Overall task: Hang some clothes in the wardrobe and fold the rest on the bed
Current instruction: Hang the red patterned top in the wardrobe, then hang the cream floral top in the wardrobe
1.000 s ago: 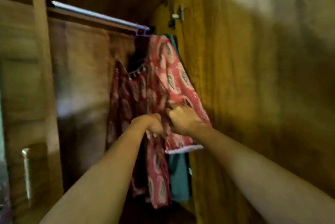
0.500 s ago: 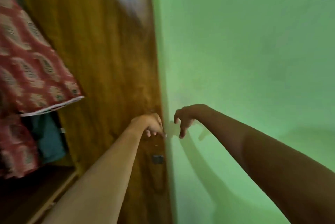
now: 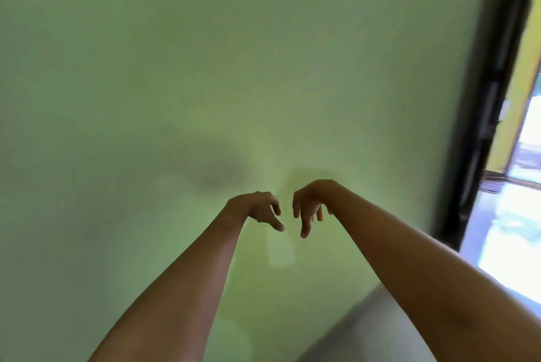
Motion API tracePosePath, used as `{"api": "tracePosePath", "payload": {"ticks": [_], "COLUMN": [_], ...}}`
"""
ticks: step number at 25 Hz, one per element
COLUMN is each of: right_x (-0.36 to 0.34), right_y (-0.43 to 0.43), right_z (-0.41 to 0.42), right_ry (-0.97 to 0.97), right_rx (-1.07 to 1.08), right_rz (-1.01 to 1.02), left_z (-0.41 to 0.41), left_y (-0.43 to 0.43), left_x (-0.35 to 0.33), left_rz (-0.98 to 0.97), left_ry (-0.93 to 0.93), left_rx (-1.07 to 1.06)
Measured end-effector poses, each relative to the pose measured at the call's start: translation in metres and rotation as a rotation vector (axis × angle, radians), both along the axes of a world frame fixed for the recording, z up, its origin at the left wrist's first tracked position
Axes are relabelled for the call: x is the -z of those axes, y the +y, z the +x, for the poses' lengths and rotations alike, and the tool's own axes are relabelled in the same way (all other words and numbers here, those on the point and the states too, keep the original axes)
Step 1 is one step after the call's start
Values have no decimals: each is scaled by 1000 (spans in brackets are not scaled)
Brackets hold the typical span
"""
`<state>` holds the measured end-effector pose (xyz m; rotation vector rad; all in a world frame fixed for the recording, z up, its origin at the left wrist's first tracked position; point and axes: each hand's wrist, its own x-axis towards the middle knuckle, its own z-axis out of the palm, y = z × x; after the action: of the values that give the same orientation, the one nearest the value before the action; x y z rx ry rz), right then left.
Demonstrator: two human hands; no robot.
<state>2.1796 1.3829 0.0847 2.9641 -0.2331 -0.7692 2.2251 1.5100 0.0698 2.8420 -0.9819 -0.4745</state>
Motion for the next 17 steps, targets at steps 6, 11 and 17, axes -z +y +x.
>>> {"api": "tracePosePath", "payload": {"ticks": [6, 11, 17], "right_x": [15, 37, 66], "right_y": [-218, -354, -493], "right_z": [-58, -102, -120], "right_ry": [-15, -17, -91], "right_rx": [302, 524, 757], "right_rz": [26, 49, 123], "left_z": [-22, -40, -36], "left_y": [-230, -390, -553], "left_x": [23, 46, 73], "left_rz": [31, 13, -15], "left_ry": [101, 187, 169], "left_rx": [261, 459, 665]}}
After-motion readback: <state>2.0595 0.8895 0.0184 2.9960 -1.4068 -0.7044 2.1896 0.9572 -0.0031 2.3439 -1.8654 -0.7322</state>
